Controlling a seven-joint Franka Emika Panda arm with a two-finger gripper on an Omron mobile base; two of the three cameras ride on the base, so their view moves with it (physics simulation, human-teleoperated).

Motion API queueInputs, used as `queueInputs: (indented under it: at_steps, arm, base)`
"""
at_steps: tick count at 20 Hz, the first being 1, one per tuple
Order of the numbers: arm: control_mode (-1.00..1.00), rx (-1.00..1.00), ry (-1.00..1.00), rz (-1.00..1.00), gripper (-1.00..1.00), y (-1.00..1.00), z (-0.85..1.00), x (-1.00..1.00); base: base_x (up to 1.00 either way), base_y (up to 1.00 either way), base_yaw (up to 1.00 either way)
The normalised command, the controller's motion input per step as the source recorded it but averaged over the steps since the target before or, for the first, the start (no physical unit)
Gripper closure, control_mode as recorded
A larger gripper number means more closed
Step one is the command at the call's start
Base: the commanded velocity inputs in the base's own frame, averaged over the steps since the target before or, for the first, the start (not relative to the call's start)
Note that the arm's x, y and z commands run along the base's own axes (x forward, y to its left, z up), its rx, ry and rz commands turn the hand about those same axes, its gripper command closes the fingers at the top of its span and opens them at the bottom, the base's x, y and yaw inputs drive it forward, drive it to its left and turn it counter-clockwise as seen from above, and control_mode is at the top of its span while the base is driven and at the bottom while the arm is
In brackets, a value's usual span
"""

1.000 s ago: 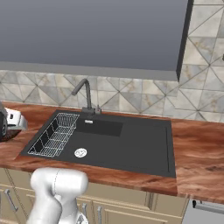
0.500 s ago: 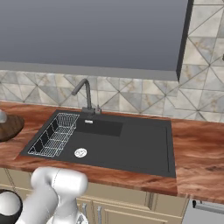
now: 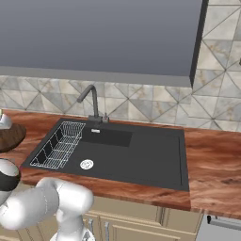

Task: Pick the mushroom from the sink and place it in the bowl. Then pick the bowl and place it in the microwave. Then close the microwave door and press the start button.

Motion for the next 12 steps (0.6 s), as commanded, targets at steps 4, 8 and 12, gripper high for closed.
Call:
queueInputs:
  at_steps: [4, 8, 12]
  arm:
    - [-1.0, -0.01, 0.1, 0.01, 1.0, 0.25, -0.64, 0.38]
    - [-1.0, -0.05, 0.06, 0.0, 1.0, 0.49, -0.62, 0.27]
    - [-1.0, -0.02, 0.02, 0.0, 1.0, 0.42, -0.24, 0.27]
  base:
    - [0.0, 0.0, 0.0]
    - [0.0, 0.0, 0.0]
    - [0.0, 0.0, 0.0]
